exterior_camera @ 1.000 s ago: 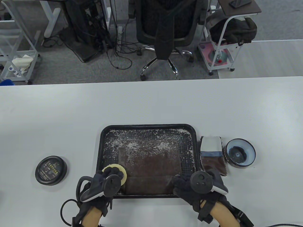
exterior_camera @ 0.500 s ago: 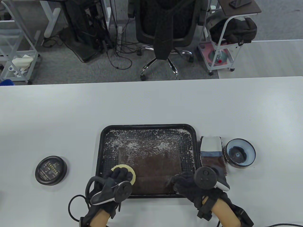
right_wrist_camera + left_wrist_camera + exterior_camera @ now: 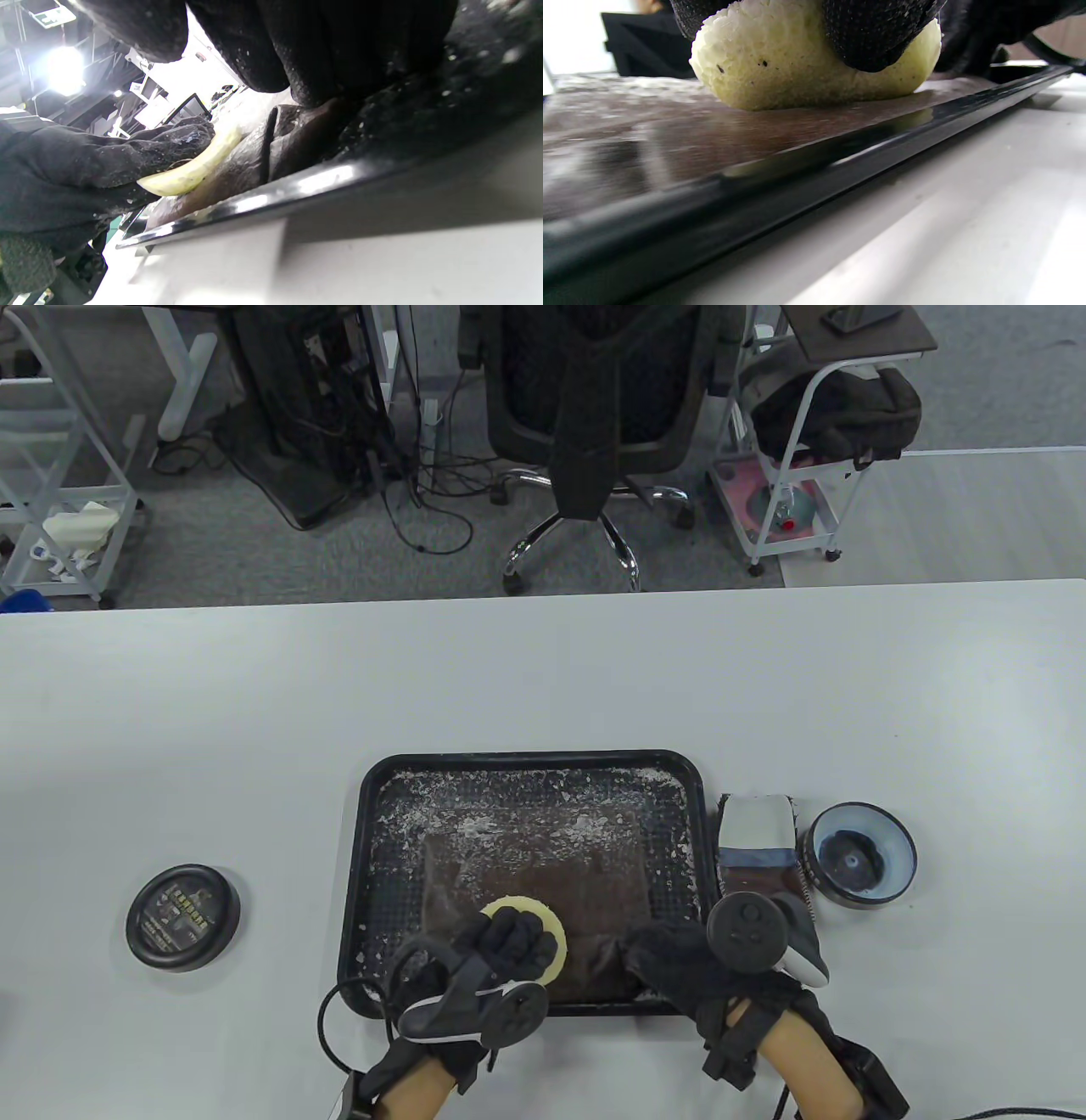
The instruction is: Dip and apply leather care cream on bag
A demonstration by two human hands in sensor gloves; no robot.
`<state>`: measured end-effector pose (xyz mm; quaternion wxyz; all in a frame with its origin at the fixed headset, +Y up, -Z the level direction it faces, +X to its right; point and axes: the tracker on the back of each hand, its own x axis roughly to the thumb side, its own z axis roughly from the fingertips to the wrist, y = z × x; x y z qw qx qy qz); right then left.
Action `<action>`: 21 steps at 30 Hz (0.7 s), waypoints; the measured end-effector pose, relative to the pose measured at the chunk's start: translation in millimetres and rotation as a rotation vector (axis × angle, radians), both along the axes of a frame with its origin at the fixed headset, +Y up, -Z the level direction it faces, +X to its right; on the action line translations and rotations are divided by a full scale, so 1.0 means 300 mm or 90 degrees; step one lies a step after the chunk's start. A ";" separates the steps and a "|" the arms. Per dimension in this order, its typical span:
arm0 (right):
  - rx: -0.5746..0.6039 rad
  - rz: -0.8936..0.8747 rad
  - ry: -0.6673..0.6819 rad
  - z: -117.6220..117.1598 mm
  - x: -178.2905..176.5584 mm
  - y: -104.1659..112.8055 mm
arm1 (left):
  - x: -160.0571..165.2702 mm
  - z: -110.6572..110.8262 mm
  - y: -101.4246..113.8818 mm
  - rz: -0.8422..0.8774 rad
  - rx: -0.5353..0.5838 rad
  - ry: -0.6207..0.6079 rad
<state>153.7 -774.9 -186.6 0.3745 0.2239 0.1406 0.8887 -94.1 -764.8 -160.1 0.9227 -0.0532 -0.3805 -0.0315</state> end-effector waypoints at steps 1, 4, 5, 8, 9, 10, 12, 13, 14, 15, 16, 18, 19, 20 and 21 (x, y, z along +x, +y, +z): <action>-0.001 -0.003 -0.005 -0.002 0.002 -0.002 | 0.017 0.000 -0.002 0.006 0.000 -0.008; -0.002 -0.010 -0.019 -0.007 0.008 -0.006 | 0.058 0.003 -0.007 0.024 -0.001 -0.030; -0.003 -0.013 -0.024 -0.011 0.011 -0.009 | 0.075 0.003 -0.009 0.033 -0.004 -0.037; -0.013 -0.029 -0.036 -0.019 0.017 -0.016 | 0.116 -0.002 -0.008 0.032 -0.007 -0.042; -0.015 -0.033 -0.040 -0.021 0.019 -0.017 | 0.123 -0.003 -0.006 0.029 -0.005 -0.044; -0.018 -0.039 -0.048 -0.025 0.022 -0.019 | 0.133 -0.004 -0.007 0.034 -0.005 -0.048; -0.020 -0.042 -0.058 -0.029 0.027 -0.020 | 0.143 -0.003 -0.009 0.057 -0.009 -0.053; -0.024 -0.048 -0.062 -0.032 0.030 -0.022 | 0.151 -0.001 -0.010 0.077 -0.012 -0.064; -0.028 -0.053 -0.063 -0.033 0.031 -0.024 | 0.162 0.002 -0.010 0.074 -0.024 -0.074; -0.029 -0.055 -0.067 -0.034 0.033 -0.024 | 0.171 0.006 -0.008 0.081 -0.024 -0.085; -0.031 -0.058 -0.071 -0.037 0.035 -0.026 | 0.189 0.015 -0.007 0.087 -0.022 -0.100; -0.035 -0.058 -0.073 -0.038 0.035 -0.029 | 0.212 0.025 -0.011 0.075 -0.011 -0.116; -0.040 -0.059 -0.069 -0.039 0.032 -0.031 | 0.221 0.031 -0.013 0.064 -0.002 -0.124; -0.043 -0.058 -0.065 -0.039 0.028 -0.034 | 0.225 0.035 -0.014 0.054 0.005 -0.132; -0.043 -0.055 -0.064 -0.039 0.026 -0.035 | 0.227 0.038 -0.014 0.049 0.007 -0.138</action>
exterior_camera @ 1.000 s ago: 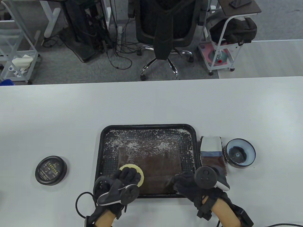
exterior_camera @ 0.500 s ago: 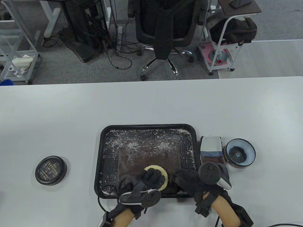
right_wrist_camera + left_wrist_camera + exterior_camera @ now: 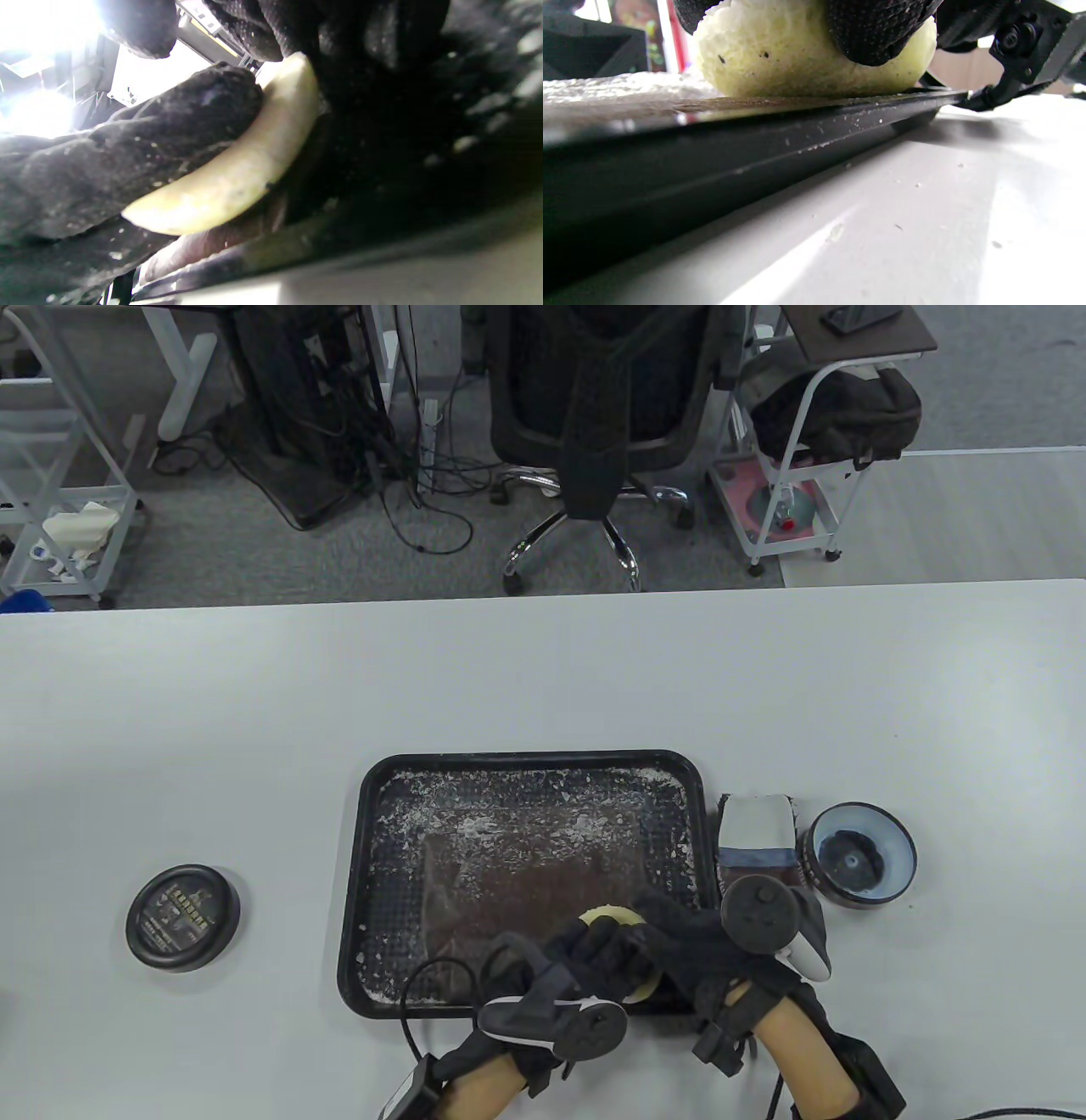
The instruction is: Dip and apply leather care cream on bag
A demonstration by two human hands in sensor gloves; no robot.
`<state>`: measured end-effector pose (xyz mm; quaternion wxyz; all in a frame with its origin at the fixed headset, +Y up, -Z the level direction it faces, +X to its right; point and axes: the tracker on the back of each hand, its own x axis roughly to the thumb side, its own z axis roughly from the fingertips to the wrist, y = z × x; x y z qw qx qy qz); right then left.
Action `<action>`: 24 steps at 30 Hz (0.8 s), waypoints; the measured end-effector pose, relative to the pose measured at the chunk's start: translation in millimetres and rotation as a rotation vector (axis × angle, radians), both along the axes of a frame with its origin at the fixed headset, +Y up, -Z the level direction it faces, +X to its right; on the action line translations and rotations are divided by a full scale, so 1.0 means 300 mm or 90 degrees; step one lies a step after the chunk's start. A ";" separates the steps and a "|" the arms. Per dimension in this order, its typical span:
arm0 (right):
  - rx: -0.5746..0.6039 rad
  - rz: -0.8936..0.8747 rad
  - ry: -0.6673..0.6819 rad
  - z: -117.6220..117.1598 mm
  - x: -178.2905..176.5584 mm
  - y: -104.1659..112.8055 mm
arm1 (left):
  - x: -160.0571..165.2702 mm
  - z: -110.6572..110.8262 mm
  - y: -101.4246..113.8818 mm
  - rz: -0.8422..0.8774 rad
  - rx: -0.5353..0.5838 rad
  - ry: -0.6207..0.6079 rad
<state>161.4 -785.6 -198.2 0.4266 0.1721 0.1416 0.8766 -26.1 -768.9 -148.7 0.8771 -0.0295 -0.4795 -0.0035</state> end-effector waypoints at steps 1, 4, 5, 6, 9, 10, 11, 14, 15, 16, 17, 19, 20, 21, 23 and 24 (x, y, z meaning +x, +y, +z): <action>0.001 0.002 0.000 0.000 -0.002 -0.001 | -0.001 0.001 0.001 0.001 -0.002 -0.003; 0.003 0.027 0.006 0.002 -0.011 0.003 | -0.009 0.004 0.002 0.020 -0.027 -0.013; 0.004 0.037 0.010 0.003 -0.015 0.006 | -0.012 0.005 0.002 0.021 -0.028 -0.016; 0.005 0.051 0.010 0.001 -0.017 0.008 | -0.015 0.009 0.004 0.016 -0.026 -0.018; 0.004 0.055 0.009 -0.001 -0.021 0.010 | -0.027 0.015 0.011 -0.001 -0.016 -0.019; 0.004 0.059 0.013 0.001 -0.021 0.010 | -0.033 0.016 0.013 -0.002 -0.018 -0.018; 0.006 0.062 0.014 0.003 -0.021 0.009 | -0.040 0.014 0.014 -0.002 -0.028 -0.015; 0.008 0.067 0.017 0.006 -0.022 0.009 | -0.061 0.010 0.019 -0.009 -0.046 -0.006; 0.008 0.068 0.017 0.006 -0.023 0.009 | -0.069 0.008 0.021 -0.009 -0.051 -0.004; 0.007 0.070 0.017 0.005 -0.022 0.009 | -0.078 0.008 0.023 -0.010 -0.057 0.000; 0.006 0.072 0.017 0.005 -0.023 0.009 | -0.090 0.007 0.026 -0.013 -0.062 0.005; 0.005 0.072 0.016 0.006 -0.022 0.009 | -0.113 0.006 0.029 -0.017 -0.068 0.015; 0.005 0.071 0.016 0.006 -0.022 0.010 | -0.124 0.005 0.029 -0.019 -0.073 0.020; 0.004 0.071 0.016 0.007 -0.022 0.009 | -0.140 0.005 0.028 -0.019 -0.078 0.026; 0.003 0.070 0.016 0.007 -0.021 0.009 | -0.167 0.003 0.027 -0.018 -0.086 0.037; 0.002 0.068 0.015 0.007 -0.021 0.010 | -0.185 0.002 0.027 -0.019 -0.091 0.044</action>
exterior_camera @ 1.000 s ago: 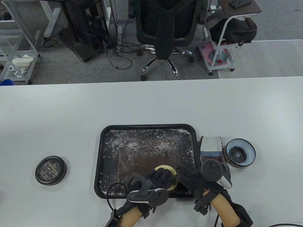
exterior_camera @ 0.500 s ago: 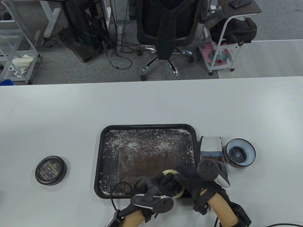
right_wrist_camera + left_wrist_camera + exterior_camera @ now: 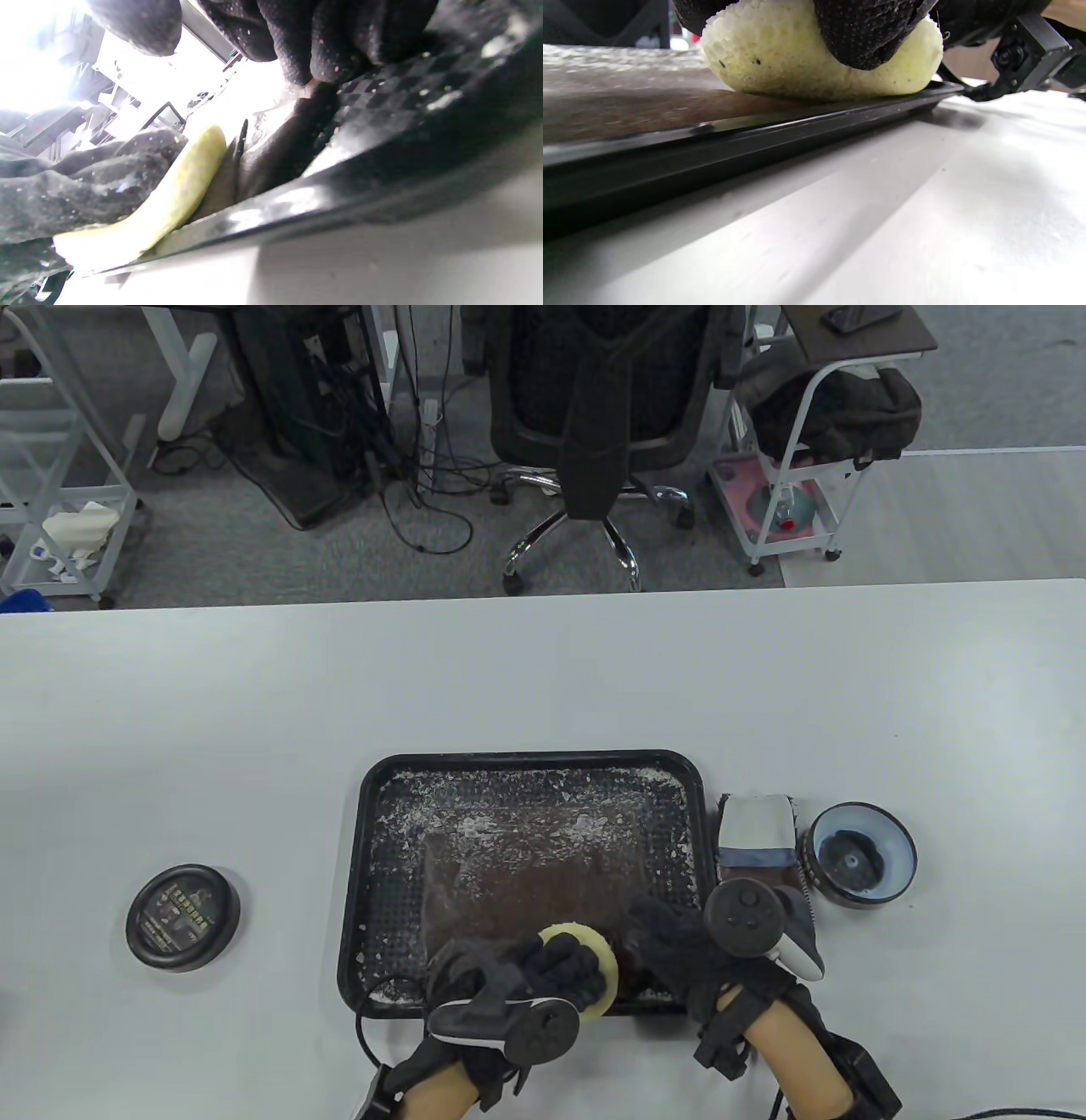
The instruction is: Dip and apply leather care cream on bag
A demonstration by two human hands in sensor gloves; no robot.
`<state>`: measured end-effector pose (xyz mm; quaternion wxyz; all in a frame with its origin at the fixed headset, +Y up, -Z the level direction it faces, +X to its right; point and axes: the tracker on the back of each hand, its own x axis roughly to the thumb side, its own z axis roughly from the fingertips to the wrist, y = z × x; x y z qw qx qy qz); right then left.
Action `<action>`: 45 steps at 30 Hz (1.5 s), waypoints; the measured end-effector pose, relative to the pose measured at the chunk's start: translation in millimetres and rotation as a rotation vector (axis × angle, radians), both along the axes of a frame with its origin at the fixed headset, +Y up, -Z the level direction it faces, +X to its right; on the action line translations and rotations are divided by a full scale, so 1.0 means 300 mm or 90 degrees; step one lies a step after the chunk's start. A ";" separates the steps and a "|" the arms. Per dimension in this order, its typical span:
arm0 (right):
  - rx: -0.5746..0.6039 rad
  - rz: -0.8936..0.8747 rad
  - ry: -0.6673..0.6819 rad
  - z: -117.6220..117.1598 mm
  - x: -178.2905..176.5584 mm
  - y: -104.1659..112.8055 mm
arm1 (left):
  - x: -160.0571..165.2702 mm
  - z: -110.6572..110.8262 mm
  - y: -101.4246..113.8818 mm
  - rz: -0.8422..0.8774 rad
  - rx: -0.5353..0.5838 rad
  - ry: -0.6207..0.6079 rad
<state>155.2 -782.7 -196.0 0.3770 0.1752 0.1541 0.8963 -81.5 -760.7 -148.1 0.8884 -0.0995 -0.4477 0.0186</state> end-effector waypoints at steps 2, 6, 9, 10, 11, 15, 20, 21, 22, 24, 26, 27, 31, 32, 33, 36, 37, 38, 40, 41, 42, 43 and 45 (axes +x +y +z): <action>-0.001 0.000 -0.001 0.000 0.000 0.000 | -0.026 -0.004 0.001 -0.002 -0.010 0.011; -0.003 -0.001 -0.003 -0.001 0.002 0.001 | -0.075 -0.012 0.001 0.004 -0.032 0.033; -0.004 0.002 -0.005 -0.002 0.003 0.001 | -0.115 -0.015 0.002 0.006 -0.046 0.050; -0.004 0.002 -0.005 -0.003 0.003 0.001 | -0.125 -0.016 0.003 0.006 -0.047 0.054; -0.005 0.001 -0.006 -0.003 0.004 0.001 | -0.140 -0.017 0.002 0.007 -0.049 0.059; -0.006 0.000 -0.008 -0.004 0.005 0.001 | -0.197 -0.015 0.001 0.015 -0.057 0.079; -0.005 0.001 -0.010 -0.005 0.006 0.000 | -0.264 -0.008 0.001 0.023 -0.058 0.103; -0.005 0.001 -0.011 -0.005 0.007 0.000 | -0.276 -0.007 0.001 0.024 -0.057 0.106; -0.005 0.000 -0.011 -0.005 0.007 0.000 | -0.290 -0.006 0.002 0.025 -0.055 0.110; -0.005 0.001 -0.012 -0.004 0.008 0.000 | -0.319 -0.004 0.006 0.026 -0.050 0.117; -0.003 0.002 -0.011 -0.005 0.008 0.000 | -0.351 -0.003 0.008 0.027 -0.044 0.128; -0.002 0.003 -0.011 -0.005 0.007 0.000 | -0.370 -0.003 0.010 0.032 -0.044 0.136; -0.003 0.002 -0.013 -0.006 0.009 -0.001 | -0.432 -0.002 0.011 0.036 -0.049 0.165; -0.003 0.002 -0.013 -0.006 0.008 -0.001 | -0.442 -0.002 0.010 0.037 -0.050 0.170; -0.003 0.001 -0.013 -0.006 0.009 -0.001 | -0.452 -0.002 0.009 0.041 -0.051 0.173; -0.003 0.000 -0.013 -0.006 0.009 -0.001 | -0.476 -0.002 0.008 0.044 -0.057 0.191; -0.002 0.000 -0.013 -0.005 0.009 -0.001 | -0.485 -0.003 0.011 0.035 -0.054 0.199; -0.001 0.001 -0.013 -0.005 0.009 -0.001 | -0.491 -0.004 0.011 0.031 -0.051 0.204; 0.001 0.003 -0.012 -0.005 0.008 -0.001 | -0.508 -0.005 0.011 0.019 -0.037 0.222; 0.001 0.003 -0.012 -0.005 0.008 -0.001 | -0.516 -0.005 0.009 0.011 -0.031 0.232; 0.002 0.003 -0.013 -0.005 0.008 -0.001 | -0.527 -0.005 0.005 -0.007 -0.023 0.247; 0.002 0.003 -0.013 -0.005 0.008 -0.002 | -0.533 -0.004 0.005 -0.013 -0.019 0.246; 0.003 0.002 -0.014 -0.005 0.009 -0.002 | -0.538 -0.004 0.001 -0.005 -0.014 0.254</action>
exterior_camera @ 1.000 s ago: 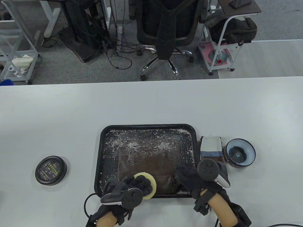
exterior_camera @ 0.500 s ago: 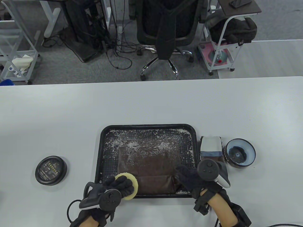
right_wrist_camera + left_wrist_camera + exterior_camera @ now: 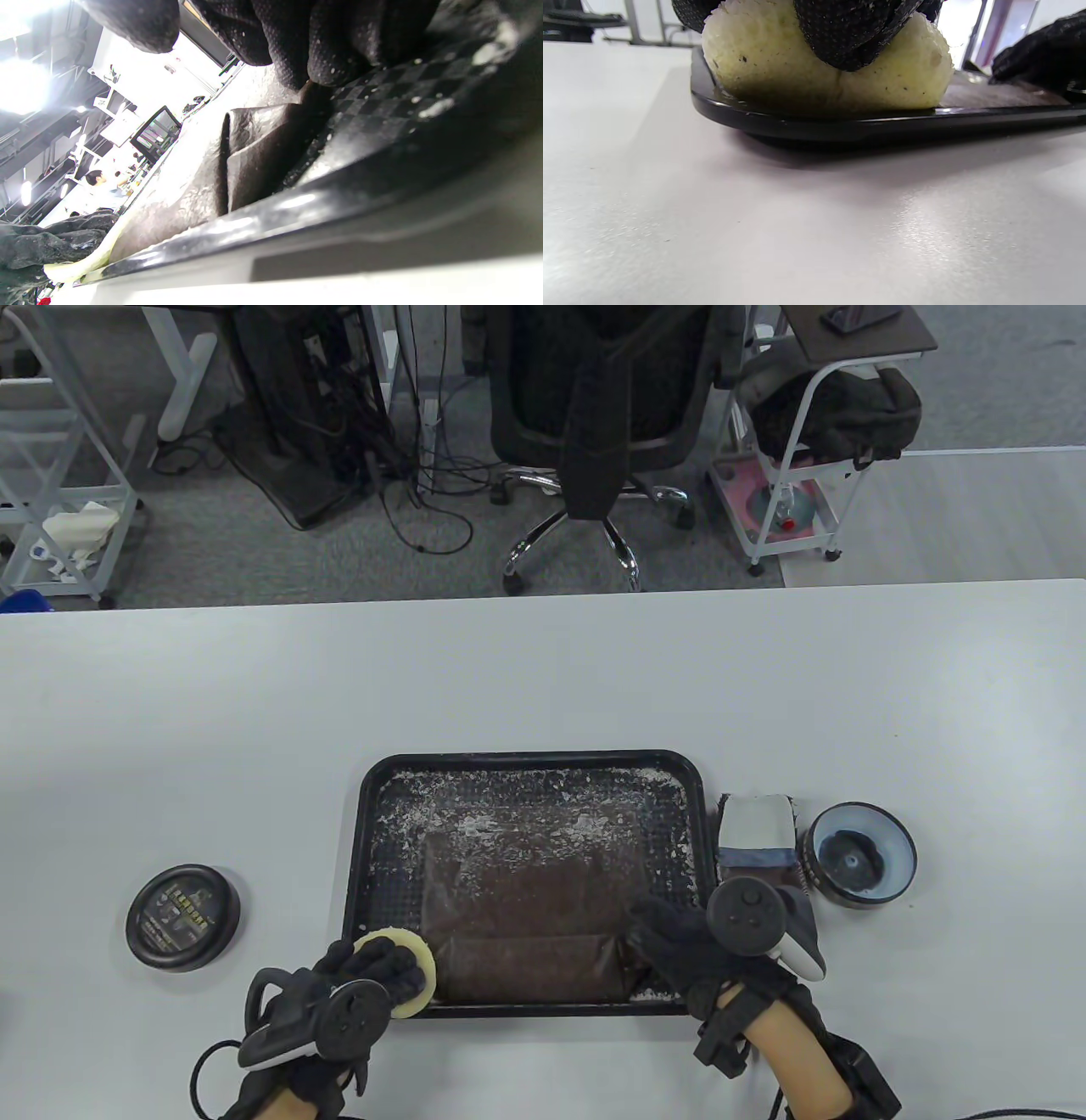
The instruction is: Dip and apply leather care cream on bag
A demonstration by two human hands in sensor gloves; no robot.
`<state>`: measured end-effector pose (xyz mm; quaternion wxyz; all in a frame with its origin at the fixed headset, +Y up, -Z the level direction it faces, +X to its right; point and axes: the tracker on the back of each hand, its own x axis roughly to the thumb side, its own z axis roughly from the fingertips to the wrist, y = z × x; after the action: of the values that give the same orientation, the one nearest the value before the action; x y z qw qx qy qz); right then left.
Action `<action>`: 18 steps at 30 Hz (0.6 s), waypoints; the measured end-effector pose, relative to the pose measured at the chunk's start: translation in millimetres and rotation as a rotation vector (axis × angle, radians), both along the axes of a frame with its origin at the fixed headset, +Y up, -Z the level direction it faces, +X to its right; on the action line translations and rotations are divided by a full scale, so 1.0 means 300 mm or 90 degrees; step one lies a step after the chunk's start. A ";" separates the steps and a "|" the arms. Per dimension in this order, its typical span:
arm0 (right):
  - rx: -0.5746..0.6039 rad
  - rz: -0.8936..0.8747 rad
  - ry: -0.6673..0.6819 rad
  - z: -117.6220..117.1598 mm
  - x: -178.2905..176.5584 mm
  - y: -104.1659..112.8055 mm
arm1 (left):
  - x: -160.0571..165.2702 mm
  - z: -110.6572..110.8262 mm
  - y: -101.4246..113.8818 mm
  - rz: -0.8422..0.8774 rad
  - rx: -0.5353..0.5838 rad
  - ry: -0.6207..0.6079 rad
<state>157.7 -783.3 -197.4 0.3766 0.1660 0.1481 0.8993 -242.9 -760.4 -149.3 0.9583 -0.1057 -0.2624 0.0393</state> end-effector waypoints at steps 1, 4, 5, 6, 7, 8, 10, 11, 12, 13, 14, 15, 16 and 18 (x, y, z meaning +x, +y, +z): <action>0.001 0.000 -0.001 0.000 0.000 0.000 | 0.002 0.001 -0.002 -0.002 0.004 -0.001; 0.008 0.003 -0.004 0.003 -0.001 -0.001 | 0.015 0.007 -0.007 -0.021 0.036 -0.008; 0.011 0.004 -0.007 0.004 -0.001 -0.001 | 0.018 0.009 -0.008 -0.022 0.039 -0.008; 0.016 0.005 -0.008 0.006 -0.002 -0.002 | 0.019 0.009 -0.008 -0.021 0.042 -0.010; 0.021 0.008 -0.010 0.008 -0.003 -0.002 | 0.020 0.009 -0.009 -0.020 0.041 -0.011; 0.026 0.011 -0.009 0.010 -0.004 -0.003 | 0.020 0.009 -0.009 -0.021 0.039 -0.014; 0.033 0.014 -0.004 0.018 -0.006 -0.005 | 0.019 0.009 -0.010 -0.020 0.041 -0.015; 0.034 0.012 0.002 0.021 -0.008 -0.006 | 0.019 0.010 -0.010 -0.018 0.045 -0.015; 0.035 0.013 0.024 0.029 -0.010 -0.005 | 0.019 0.012 -0.009 -0.018 0.047 -0.015; 0.044 0.015 0.031 0.037 -0.011 -0.003 | 0.018 0.014 -0.008 -0.017 0.055 -0.016; 0.050 0.015 0.035 0.041 -0.013 0.000 | 0.018 0.016 -0.007 -0.015 0.060 -0.017; 0.066 0.014 0.049 0.050 -0.020 0.009 | 0.018 0.019 -0.004 -0.012 0.064 -0.021; 0.081 0.019 0.054 0.058 -0.025 0.016 | 0.019 0.024 0.002 -0.012 0.074 -0.026; 0.134 0.040 0.061 0.077 -0.044 0.041 | 0.022 0.038 0.023 -0.007 0.117 -0.023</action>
<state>144.6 -770.9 -174.2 0.3215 0.2426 0.0762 0.9121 -236.3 -753.4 -138.0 0.9594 -0.0192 -0.2814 0.0082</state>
